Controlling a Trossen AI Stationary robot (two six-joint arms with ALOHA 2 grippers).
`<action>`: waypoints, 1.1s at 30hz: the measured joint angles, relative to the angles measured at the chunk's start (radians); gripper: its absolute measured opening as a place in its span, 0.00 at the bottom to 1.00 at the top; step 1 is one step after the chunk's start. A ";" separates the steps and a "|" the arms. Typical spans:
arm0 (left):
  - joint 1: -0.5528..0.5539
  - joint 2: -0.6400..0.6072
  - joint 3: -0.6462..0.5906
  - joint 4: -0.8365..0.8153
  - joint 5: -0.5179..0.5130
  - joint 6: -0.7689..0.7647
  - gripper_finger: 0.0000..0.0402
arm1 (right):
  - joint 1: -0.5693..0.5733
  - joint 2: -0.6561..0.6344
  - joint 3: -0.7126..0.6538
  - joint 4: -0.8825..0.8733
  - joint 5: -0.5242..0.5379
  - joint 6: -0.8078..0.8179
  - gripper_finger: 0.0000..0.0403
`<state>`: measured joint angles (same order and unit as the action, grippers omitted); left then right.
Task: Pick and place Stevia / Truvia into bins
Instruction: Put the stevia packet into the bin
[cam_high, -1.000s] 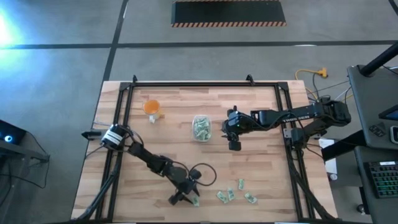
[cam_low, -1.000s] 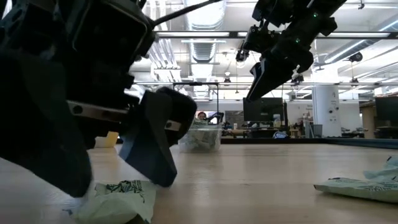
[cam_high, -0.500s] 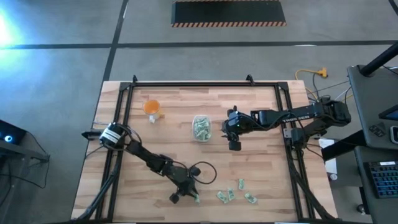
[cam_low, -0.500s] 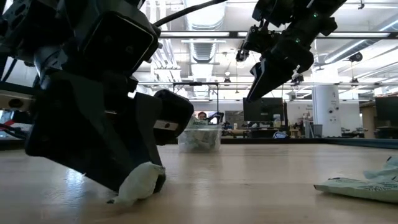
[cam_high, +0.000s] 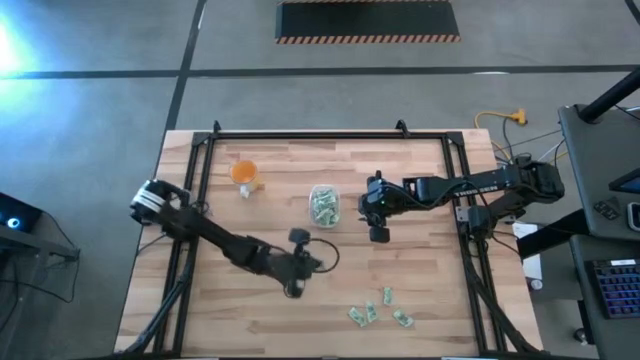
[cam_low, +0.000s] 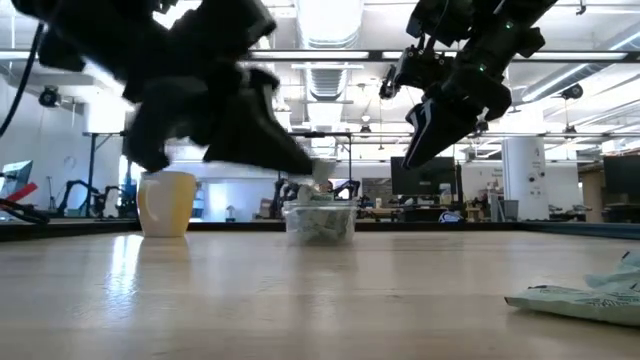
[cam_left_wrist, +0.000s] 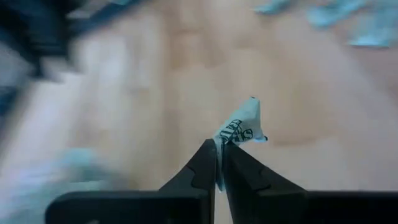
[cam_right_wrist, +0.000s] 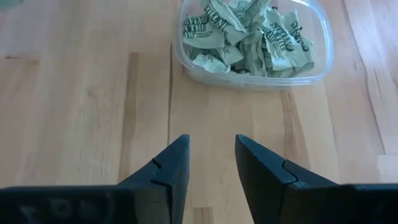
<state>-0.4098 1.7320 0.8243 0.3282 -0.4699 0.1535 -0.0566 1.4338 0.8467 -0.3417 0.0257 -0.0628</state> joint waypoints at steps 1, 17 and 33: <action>0.007 -0.019 -0.004 -0.005 -0.048 0.033 0.01 | 0.000 0.000 0.000 -0.001 0.000 0.000 0.29; 0.415 -0.051 -0.006 -0.004 0.078 0.139 0.01 | 0.000 0.000 0.000 -0.022 0.001 -0.016 0.28; 0.539 -0.044 -0.007 -0.093 0.229 0.140 0.01 | 0.000 0.000 0.000 -0.019 0.001 -0.025 0.27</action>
<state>0.1291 1.6882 0.8177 0.2348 -0.2405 0.2935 -0.0570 1.4338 0.8467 -0.3611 0.0269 -0.0879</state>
